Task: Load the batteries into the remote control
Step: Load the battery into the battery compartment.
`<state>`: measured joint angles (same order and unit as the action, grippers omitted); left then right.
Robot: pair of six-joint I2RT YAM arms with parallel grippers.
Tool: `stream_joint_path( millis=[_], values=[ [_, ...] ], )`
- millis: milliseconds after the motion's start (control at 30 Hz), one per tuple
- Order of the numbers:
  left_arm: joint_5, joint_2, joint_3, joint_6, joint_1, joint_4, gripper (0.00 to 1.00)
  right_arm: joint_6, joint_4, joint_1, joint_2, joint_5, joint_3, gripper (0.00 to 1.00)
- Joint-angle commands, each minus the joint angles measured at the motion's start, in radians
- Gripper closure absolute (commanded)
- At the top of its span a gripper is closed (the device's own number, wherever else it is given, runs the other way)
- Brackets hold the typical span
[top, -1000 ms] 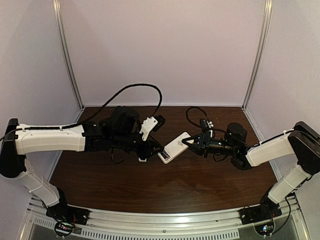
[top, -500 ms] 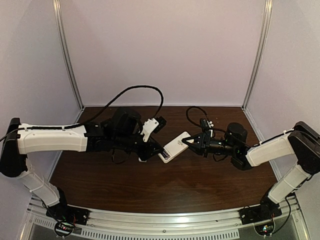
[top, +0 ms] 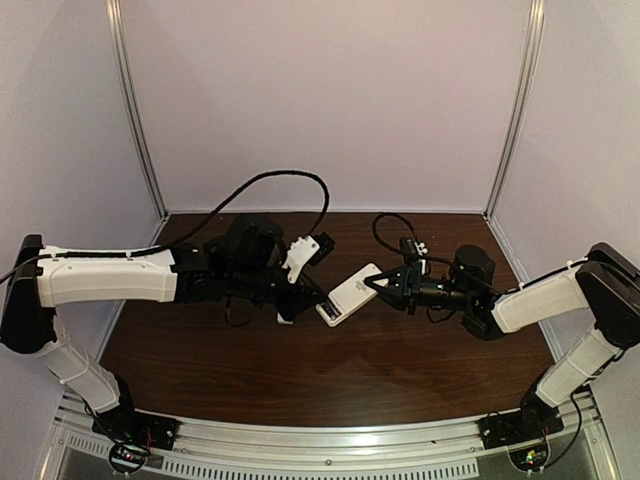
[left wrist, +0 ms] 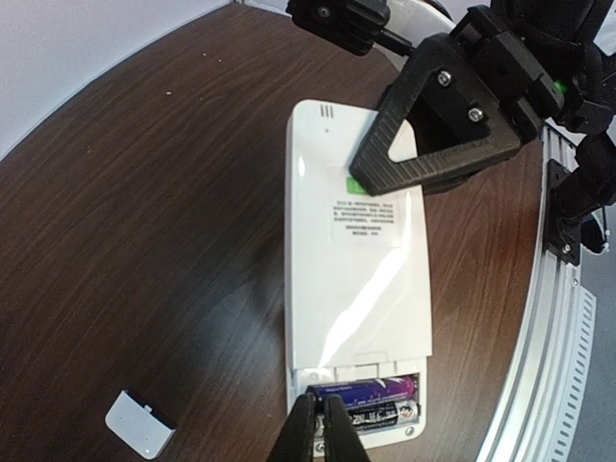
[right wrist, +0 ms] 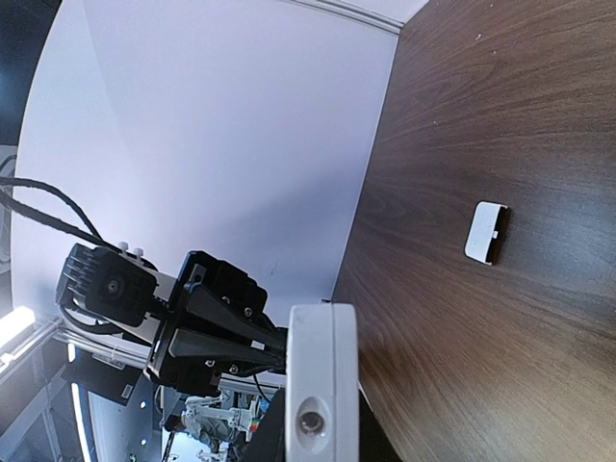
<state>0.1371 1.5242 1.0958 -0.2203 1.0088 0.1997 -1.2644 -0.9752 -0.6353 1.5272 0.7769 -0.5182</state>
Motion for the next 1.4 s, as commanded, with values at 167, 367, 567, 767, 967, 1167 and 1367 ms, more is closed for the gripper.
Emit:
stream_joint_path(
  millis=[167, 367, 567, 767, 967, 1167, 1367],
  values=[
    [0.053, 0.042, 0.021, 0.031, 0.004, 0.008, 0.95, -0.024, -0.089, 0.002, -0.013, 0.001, -0.017, 1.00],
    [0.049, 0.076, 0.030, 0.042, 0.017, 0.030, 0.96, -0.039, -0.122, 0.003, -0.018, 0.000, -0.024, 1.00],
    [0.005, 0.111, 0.063, 0.078, 0.043, 0.067, 0.97, -0.052, -0.141, 0.003, -0.017, 0.009, -0.031, 1.00],
    [-0.046, 0.138, 0.088, 0.120, 0.064, 0.118, 0.97, -0.070, -0.156, 0.009, -0.016, 0.009, -0.021, 1.00],
    [-0.080, 0.092, 0.076, 0.097, 0.056, 0.110, 0.93, -0.041, -0.118, 0.016, -0.021, 0.015, -0.016, 1.00],
    [-0.010, -0.058, 0.049, 0.037, -0.037, 0.015, 0.59, 0.086, 0.000, 0.017, -0.042, 0.017, 0.005, 1.00],
    [0.121, -0.135, 0.018, 0.015, -0.114, 0.022, 0.46, 0.153, 0.068, 0.017, -0.079, 0.037, -0.011, 1.00]
  ],
)
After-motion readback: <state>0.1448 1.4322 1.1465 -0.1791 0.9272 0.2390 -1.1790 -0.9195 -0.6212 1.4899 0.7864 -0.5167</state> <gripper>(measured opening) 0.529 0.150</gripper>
